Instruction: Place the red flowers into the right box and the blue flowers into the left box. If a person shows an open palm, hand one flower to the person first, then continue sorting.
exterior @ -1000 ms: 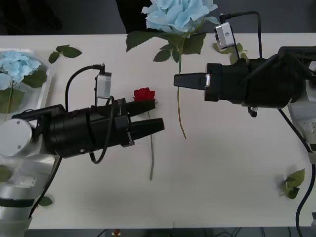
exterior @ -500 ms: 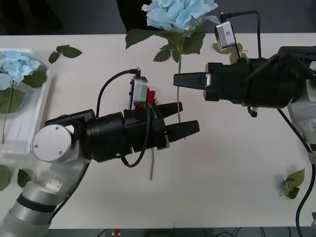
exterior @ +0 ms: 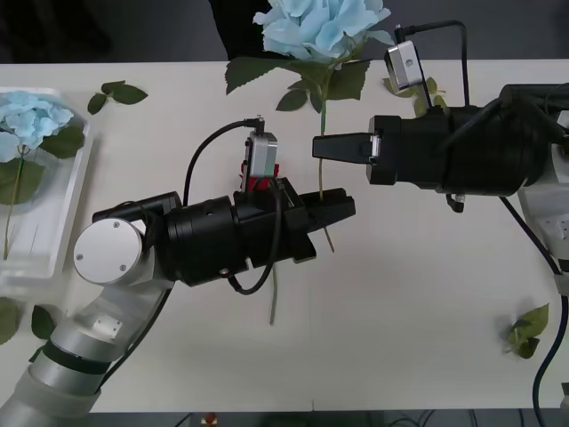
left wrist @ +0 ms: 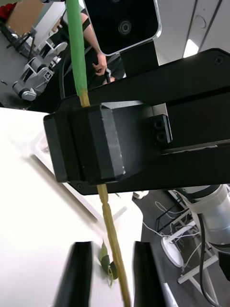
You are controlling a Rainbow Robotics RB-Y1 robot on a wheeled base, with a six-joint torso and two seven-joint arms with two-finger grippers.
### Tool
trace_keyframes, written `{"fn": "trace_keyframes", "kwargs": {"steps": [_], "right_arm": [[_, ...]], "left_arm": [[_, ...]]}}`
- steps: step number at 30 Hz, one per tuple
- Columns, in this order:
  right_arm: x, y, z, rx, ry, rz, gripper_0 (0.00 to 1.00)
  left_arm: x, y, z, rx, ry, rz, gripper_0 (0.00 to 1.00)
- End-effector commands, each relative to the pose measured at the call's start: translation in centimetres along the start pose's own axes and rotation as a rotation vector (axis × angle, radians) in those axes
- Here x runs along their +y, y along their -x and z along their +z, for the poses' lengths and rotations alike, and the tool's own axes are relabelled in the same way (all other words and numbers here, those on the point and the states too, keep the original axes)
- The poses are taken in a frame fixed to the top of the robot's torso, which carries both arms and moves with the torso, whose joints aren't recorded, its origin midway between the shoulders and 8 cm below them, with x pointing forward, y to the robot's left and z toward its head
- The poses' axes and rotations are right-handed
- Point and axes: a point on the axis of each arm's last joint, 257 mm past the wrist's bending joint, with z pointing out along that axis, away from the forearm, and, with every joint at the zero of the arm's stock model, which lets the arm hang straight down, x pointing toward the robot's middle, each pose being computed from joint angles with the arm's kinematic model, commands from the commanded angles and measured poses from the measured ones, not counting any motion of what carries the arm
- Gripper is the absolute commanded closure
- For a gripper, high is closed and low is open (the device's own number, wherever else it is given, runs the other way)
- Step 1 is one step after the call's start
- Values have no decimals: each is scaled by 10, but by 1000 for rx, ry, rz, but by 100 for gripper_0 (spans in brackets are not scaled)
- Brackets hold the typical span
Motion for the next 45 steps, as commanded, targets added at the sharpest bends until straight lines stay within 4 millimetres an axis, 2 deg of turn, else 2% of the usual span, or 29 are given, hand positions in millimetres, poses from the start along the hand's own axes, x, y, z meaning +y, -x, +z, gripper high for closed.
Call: {"fn": "trace_keyframes", "kwargs": {"steps": [1,5,6,7,8,9,14,17,22,29,31,32,33,35,37,38,40,43,45], "right_arm": [[10,6,1,-7,18,-46,100],[10,6,1,-7,18,-46,100],[10,6,1,-7,18,-46,88],[10,6,1,-7,18,-46,50],[10,6,1,-7,18,-46,6],[10,6,1,-7,18,-46,0],[10,6,1,-7,18,-46,0],[10,6,1,-7,18,-46,0],[10,6,1,-7,18,-46,0],[10,6,1,-7,18,-46,0],[10,6,1,-7,18,-46,0],[10,6,1,-7,18,-46,0],[10,6,1,-7,18,-46,0],[6,6,-5,-18,8,-39,0],[5,11,-13,-24,-6,-55,0],[2,15,-21,-24,-25,-68,0],[-3,18,-34,-23,-53,-92,0],[-18,23,-57,5,-134,-231,0],[-27,19,-72,46,-177,-292,0]], "left_arm": [[0,11,-3,-11,3,27,100],[2,13,-4,-16,7,19,100],[2,13,-5,-16,8,20,100],[2,14,-5,-17,9,19,100],[3,15,-5,-18,10,18,100],[4,16,-6,-20,12,17,100],[10,23,-12,-33,28,17,100],[17,30,-23,-33,38,22,100],[43,45,-60,0,109,37,100],[81,68,-130,59,281,-4,100],[93,75,-159,77,350,-32,100],[103,79,-184,91,408,-51,100],[107,82,-195,95,436,-56,100],[123,89,-240,121,550,-70,100],[132,93,-267,135,624,-80,100],[141,97,-294,154,704,-86,100],[152,102,-328,171,807,-88,100],[168,109,-385,185,989,-92,100],[175,114,-423,184,1109,-96,100]]}}
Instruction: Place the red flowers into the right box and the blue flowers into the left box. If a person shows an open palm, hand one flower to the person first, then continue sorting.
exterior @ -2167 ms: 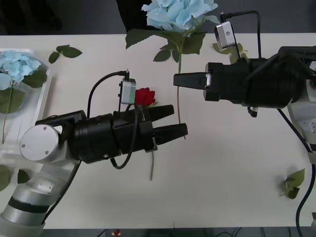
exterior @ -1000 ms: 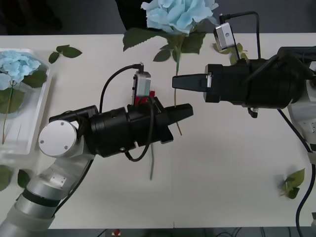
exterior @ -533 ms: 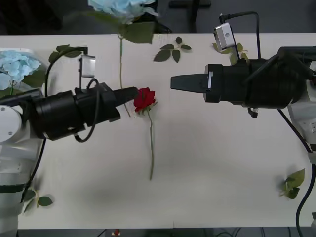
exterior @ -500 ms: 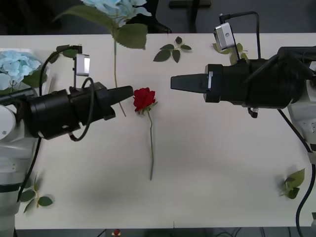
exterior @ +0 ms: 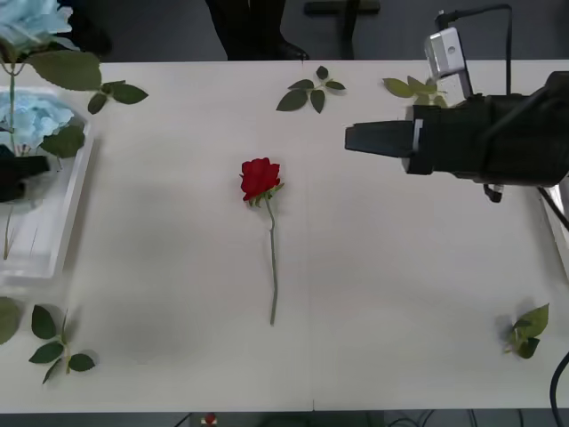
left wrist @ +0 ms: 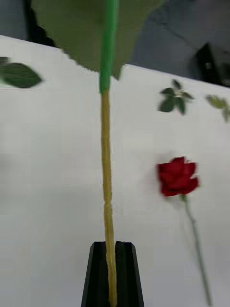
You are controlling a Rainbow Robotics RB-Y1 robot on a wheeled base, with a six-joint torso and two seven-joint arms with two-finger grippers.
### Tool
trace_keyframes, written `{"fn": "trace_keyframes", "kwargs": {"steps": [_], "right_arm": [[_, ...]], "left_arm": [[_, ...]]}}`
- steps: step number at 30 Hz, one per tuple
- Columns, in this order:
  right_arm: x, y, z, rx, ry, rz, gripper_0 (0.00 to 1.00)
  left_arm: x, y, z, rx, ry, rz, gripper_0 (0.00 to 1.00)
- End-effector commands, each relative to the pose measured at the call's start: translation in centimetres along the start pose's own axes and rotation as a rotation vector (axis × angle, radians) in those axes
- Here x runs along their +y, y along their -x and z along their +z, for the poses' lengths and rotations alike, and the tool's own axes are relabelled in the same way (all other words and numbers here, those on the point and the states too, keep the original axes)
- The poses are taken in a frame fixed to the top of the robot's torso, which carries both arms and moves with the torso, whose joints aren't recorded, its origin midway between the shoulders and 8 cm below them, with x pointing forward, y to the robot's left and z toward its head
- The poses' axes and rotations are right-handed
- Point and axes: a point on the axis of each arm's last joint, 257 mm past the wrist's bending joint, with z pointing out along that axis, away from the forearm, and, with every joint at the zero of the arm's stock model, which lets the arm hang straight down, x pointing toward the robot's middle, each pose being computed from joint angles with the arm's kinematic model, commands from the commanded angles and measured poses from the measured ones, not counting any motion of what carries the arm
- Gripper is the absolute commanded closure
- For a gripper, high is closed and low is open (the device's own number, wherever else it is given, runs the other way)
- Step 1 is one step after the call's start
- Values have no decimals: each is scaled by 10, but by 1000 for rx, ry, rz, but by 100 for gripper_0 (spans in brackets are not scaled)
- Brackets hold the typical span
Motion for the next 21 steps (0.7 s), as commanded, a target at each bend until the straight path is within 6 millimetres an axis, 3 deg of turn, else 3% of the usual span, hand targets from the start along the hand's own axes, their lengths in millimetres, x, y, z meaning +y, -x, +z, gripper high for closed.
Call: {"fn": "trace_keyframes", "kwargs": {"steps": [1,4,11,16,21], "right_arm": [[-16,2,-34,62,-101,-238,0],[-29,-7,-57,125,-143,-308,0],[-57,-23,-101,225,-179,-439,0],[-74,-31,-130,304,-208,-537,0],[-82,-32,-153,370,-233,-626,0]], "left_arm": [[52,9,-33,6,204,-12,100],[112,9,-65,11,426,-12,100],[192,0,-103,-8,693,-60,100],[230,-7,-111,-31,785,-83,100],[246,-6,-101,-53,792,-109,100]]}}
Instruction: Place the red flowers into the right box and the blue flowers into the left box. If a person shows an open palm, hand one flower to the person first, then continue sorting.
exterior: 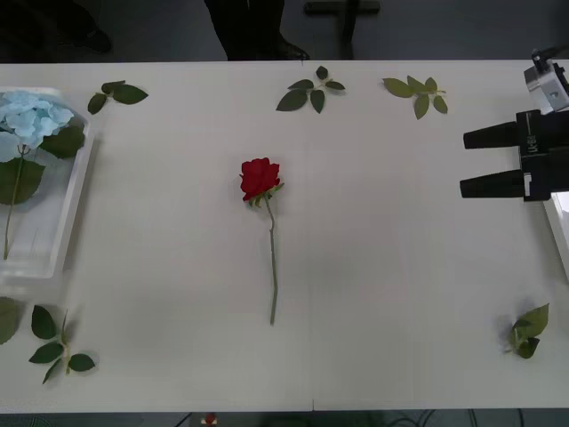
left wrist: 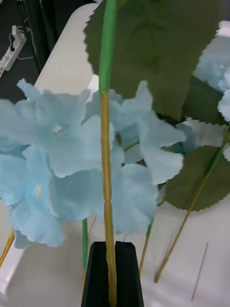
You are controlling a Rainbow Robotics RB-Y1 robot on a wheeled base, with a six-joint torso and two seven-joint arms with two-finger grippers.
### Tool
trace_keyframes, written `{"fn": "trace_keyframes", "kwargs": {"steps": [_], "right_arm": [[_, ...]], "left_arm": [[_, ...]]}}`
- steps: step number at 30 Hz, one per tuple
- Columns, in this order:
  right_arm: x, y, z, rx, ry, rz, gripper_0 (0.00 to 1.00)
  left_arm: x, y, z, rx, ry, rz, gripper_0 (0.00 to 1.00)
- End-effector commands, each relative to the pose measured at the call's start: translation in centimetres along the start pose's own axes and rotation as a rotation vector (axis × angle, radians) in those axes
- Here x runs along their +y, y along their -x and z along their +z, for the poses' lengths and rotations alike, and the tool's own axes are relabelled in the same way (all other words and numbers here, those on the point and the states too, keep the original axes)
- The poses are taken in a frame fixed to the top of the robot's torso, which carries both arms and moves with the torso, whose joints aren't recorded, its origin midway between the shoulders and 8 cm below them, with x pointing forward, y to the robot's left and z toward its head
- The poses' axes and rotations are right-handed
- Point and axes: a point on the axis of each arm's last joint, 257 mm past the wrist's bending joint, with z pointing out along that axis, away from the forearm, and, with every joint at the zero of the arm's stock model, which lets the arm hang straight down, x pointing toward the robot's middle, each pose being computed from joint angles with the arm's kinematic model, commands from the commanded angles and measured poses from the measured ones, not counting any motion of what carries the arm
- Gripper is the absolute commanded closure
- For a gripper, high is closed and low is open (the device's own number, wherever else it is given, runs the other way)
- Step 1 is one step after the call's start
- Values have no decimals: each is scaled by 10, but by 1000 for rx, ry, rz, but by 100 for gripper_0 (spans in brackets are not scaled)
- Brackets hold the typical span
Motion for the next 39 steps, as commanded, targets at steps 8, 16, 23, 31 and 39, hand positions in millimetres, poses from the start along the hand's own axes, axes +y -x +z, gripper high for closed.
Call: {"fn": "trace_keyframes", "kwargs": {"steps": [8,16,23,31,39], "right_arm": [[-16,-17,-34,131,-57,-266,0],[-12,-28,-44,175,-52,-273,0],[-9,-32,-50,187,-64,-283,0],[-5,-30,-52,193,-68,-304,0],[-6,-30,-52,194,-71,-303,0]], "left_arm": [[-8,5,47,-25,32,-13,100],[-30,-7,66,-17,19,38,95],[-40,-13,65,1,-20,21,32],[-46,-10,28,86,-77,5,13],[-69,25,-37,89,-94,102,0]]}}
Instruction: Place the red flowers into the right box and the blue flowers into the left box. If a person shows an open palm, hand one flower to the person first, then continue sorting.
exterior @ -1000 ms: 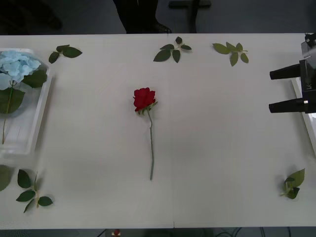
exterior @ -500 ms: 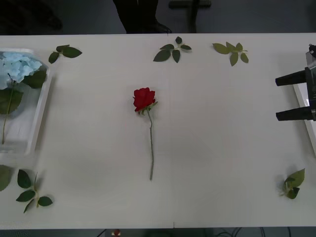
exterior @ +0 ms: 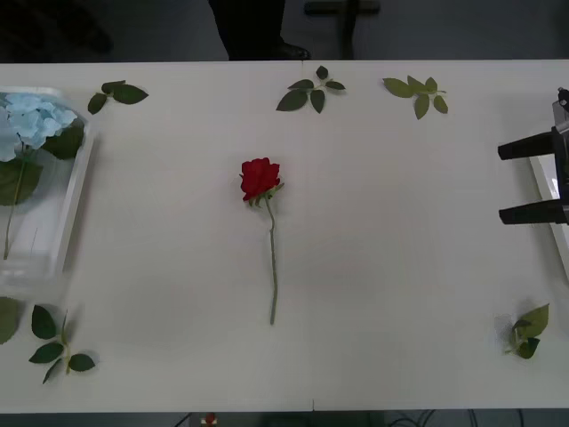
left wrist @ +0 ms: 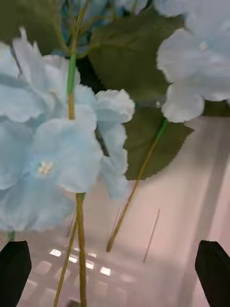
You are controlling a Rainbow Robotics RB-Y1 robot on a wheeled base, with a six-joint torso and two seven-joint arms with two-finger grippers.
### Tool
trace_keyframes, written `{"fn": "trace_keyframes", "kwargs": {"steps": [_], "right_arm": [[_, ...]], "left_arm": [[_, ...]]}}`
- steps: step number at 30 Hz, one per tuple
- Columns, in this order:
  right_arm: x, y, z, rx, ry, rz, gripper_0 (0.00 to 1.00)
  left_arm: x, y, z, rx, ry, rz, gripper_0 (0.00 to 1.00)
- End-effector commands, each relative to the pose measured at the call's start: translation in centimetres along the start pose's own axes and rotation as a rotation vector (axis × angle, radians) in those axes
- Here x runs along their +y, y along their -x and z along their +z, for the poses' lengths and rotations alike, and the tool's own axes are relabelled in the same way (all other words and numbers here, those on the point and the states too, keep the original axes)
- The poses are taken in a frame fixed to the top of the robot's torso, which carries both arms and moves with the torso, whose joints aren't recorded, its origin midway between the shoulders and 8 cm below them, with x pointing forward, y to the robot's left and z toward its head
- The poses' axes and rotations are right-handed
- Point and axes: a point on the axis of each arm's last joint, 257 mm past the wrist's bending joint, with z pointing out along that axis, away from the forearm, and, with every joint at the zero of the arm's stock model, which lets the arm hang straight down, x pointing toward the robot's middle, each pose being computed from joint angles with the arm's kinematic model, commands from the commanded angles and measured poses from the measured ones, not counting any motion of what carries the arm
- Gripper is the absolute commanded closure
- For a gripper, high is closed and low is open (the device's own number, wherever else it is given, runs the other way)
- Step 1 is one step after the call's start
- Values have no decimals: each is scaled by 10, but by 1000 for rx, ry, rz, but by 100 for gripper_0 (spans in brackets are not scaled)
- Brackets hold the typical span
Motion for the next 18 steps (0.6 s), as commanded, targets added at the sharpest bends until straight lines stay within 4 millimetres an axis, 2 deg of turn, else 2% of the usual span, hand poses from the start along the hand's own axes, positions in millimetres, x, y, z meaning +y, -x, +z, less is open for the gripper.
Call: {"fn": "trace_keyframes", "kwargs": {"steps": [1,4,5,6,7,8,9,11,12,14,15,17,18], "right_arm": [[-7,6,-17,33,-31,-69,0],[-7,6,-17,33,-31,-69,0],[-7,6,-17,33,-31,-69,0],[-7,6,-17,33,-31,-69,0],[-7,6,-17,33,-31,-69,0],[-7,6,-17,33,-31,-69,0],[-7,6,-17,33,-31,-69,0],[-7,6,-17,33,-31,-69,0],[-7,6,-17,33,-31,-69,0],[-7,6,-17,33,-31,-69,0],[-7,6,-17,33,-31,-69,0],[-7,6,-17,33,-31,-69,0],[-7,6,-17,33,-31,-69,0]], "left_arm": [[-12,41,-42,-73,23,54,0],[-41,60,-57,-118,-6,71,0],[-57,69,-60,-141,-26,79,0],[-73,76,-61,-161,-48,84,0],[-81,80,-62,-172,-57,84,0],[-102,88,-61,-196,-88,87,0],[-111,91,-60,-208,-99,90,0],[-143,104,-56,-255,-147,80,0],[-151,106,-54,-264,-163,75,0],[-184,109,-45,-282,-219,71,0],[-194,109,-42,-283,-236,69,0],[-226,106,-31,-284,-290,70,0],[-235,103,-29,-281,-305,70,0]]}}
